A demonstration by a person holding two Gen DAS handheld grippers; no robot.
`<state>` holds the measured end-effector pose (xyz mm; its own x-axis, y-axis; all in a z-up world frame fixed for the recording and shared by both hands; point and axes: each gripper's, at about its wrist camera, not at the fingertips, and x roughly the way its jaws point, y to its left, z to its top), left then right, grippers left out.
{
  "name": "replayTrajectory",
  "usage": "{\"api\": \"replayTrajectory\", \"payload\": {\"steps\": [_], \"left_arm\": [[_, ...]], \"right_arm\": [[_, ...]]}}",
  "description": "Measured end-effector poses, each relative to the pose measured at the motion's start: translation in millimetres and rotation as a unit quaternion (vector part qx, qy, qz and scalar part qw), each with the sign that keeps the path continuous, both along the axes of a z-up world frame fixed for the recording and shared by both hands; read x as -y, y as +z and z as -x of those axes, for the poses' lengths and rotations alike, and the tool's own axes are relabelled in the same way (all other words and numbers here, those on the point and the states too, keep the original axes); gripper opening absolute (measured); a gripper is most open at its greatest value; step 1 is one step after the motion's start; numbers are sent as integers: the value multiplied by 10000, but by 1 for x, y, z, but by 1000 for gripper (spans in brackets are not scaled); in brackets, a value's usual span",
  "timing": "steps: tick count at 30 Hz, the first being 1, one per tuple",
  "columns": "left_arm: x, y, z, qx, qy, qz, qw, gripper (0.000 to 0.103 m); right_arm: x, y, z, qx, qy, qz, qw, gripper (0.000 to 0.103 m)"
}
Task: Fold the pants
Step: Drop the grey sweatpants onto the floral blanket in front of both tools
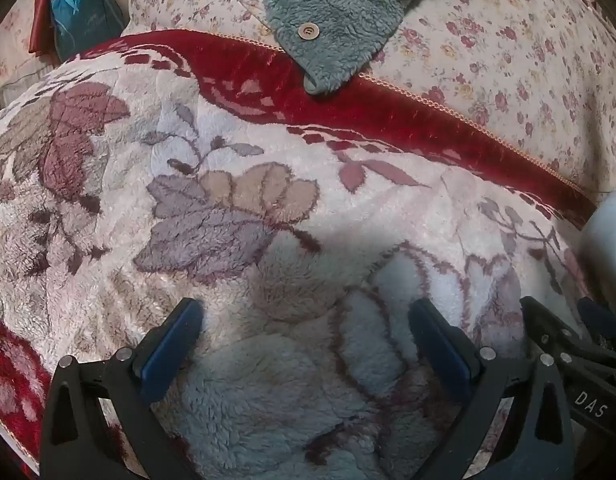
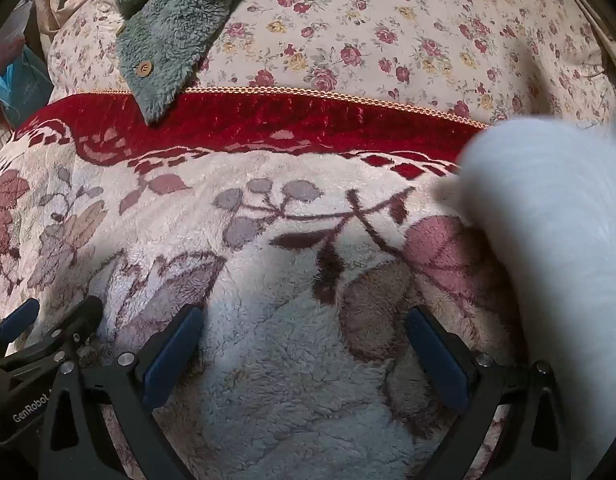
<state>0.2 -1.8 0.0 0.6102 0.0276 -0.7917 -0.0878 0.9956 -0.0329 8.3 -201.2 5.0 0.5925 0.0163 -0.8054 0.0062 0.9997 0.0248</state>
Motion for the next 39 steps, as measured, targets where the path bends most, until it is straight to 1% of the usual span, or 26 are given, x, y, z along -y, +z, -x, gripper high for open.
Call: {"api": "replayTrajectory", "payload": {"steps": [1, 39], "left_arm": [[-2, 0, 0, -2, 1, 97, 10000, 103], [-2, 0, 0, 5, 1, 111, 9999, 103]], "right_arm": [[0, 0, 0, 4, 0, -33, 10000, 103], [-1, 2, 1, -4, -1, -28, 10000, 103]]}}
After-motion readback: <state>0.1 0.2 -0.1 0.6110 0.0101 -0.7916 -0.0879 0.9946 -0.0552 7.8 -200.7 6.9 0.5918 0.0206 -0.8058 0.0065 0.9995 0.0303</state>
